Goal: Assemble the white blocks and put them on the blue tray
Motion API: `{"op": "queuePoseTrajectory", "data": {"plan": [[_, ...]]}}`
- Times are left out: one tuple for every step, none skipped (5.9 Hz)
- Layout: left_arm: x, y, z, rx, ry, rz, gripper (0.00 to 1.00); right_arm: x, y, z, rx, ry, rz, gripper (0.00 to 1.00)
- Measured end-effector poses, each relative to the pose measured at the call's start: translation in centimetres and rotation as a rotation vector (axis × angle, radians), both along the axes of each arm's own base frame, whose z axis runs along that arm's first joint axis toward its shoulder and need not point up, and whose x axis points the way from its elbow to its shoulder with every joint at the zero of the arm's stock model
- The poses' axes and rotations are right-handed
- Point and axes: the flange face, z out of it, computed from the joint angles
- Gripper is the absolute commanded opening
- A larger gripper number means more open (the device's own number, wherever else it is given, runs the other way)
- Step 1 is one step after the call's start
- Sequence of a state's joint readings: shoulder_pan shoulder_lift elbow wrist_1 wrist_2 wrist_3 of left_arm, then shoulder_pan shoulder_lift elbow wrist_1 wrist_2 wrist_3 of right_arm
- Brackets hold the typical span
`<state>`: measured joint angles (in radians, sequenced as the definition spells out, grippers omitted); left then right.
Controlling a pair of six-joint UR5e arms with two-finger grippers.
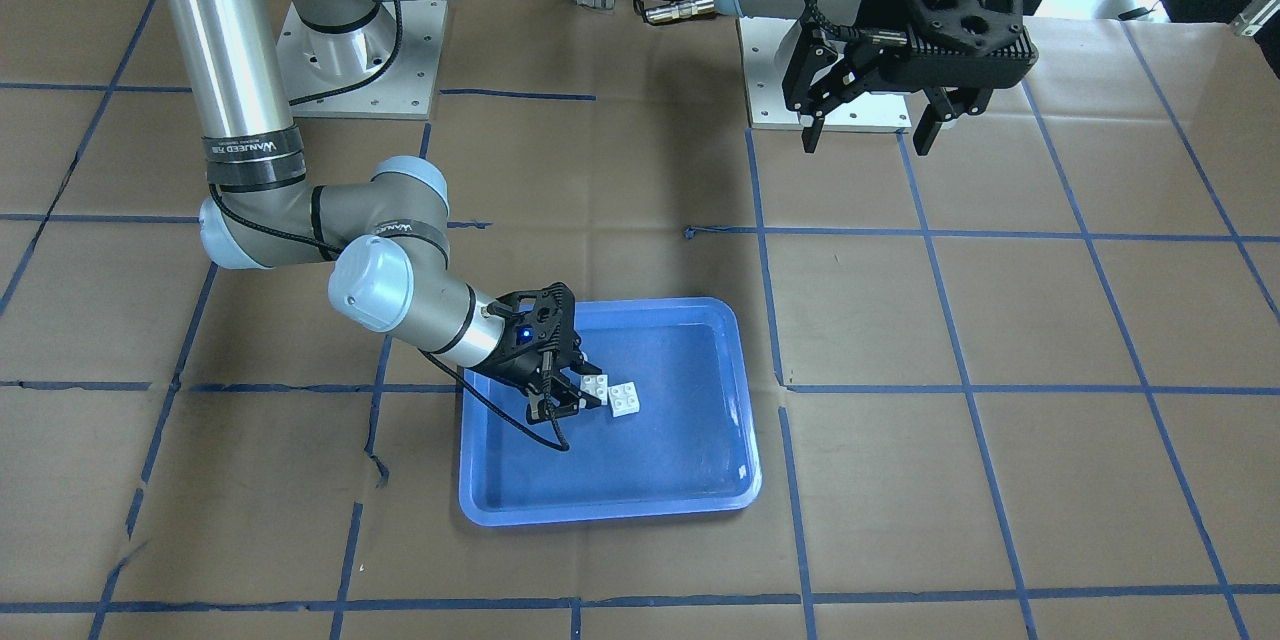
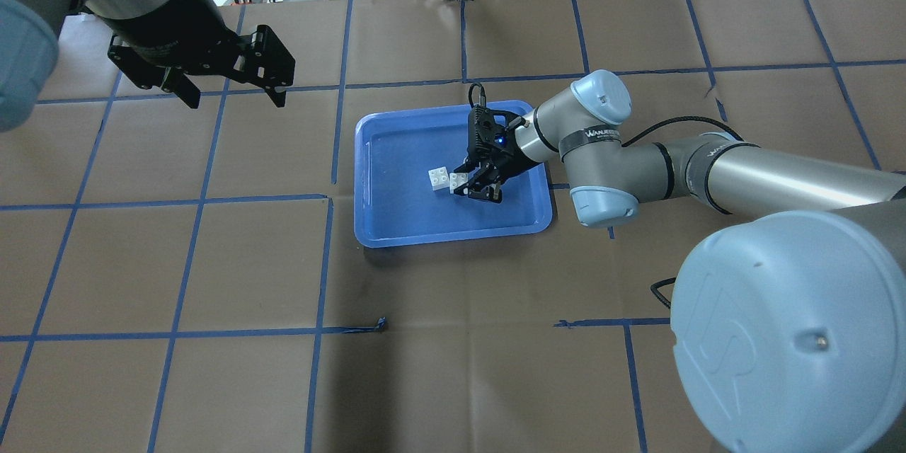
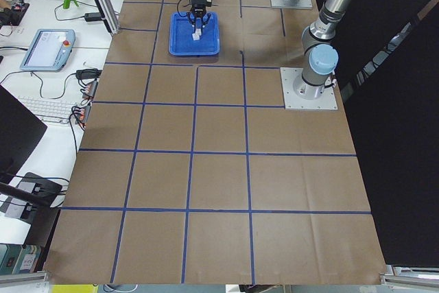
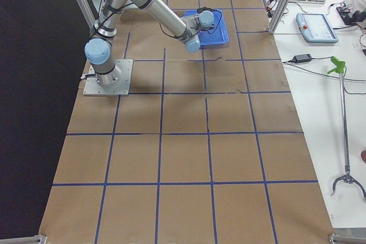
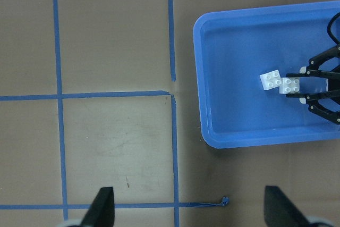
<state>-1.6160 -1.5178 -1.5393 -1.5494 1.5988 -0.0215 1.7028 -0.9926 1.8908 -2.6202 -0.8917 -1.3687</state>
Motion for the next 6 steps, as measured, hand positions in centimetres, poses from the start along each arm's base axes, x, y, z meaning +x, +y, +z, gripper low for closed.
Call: {"op": "queuePoseTrajectory", "data": {"plan": [[0.03, 0.03, 0.07, -0.002, 0.0, 0.001, 0.99, 0.06, -0.04, 0.07, 0.005, -0.001, -0.008, 0.34], [0.02, 0.05, 0.11, -0.002, 0.001, 0.001, 0.99, 0.09, -0.05, 0.09, 0.009, -0.001, -0.013, 0.34], [0.02, 0.06, 0.13, -0.003, 0.002, 0.001, 0.99, 0.09, -0.08, 0.12, 0.015, -0.002, -0.022, 0.34], [0.02, 0.06, 0.17, -0.004, 0.002, 0.0, 0.99, 0.1, -0.12, 0.12, 0.02, -0.002, -0.028, 0.34], [0.02, 0.06, 0.23, -0.005, 0.002, 0.0, 0.99, 0.11, -0.18, 0.16, 0.021, -0.003, -0.031, 0.34], [0.04, 0.05, 0.27, -0.005, 0.002, 0.001, 0.99, 0.11, -0.21, 0.17, 0.019, -0.003, -0.031, 0.34]]}}
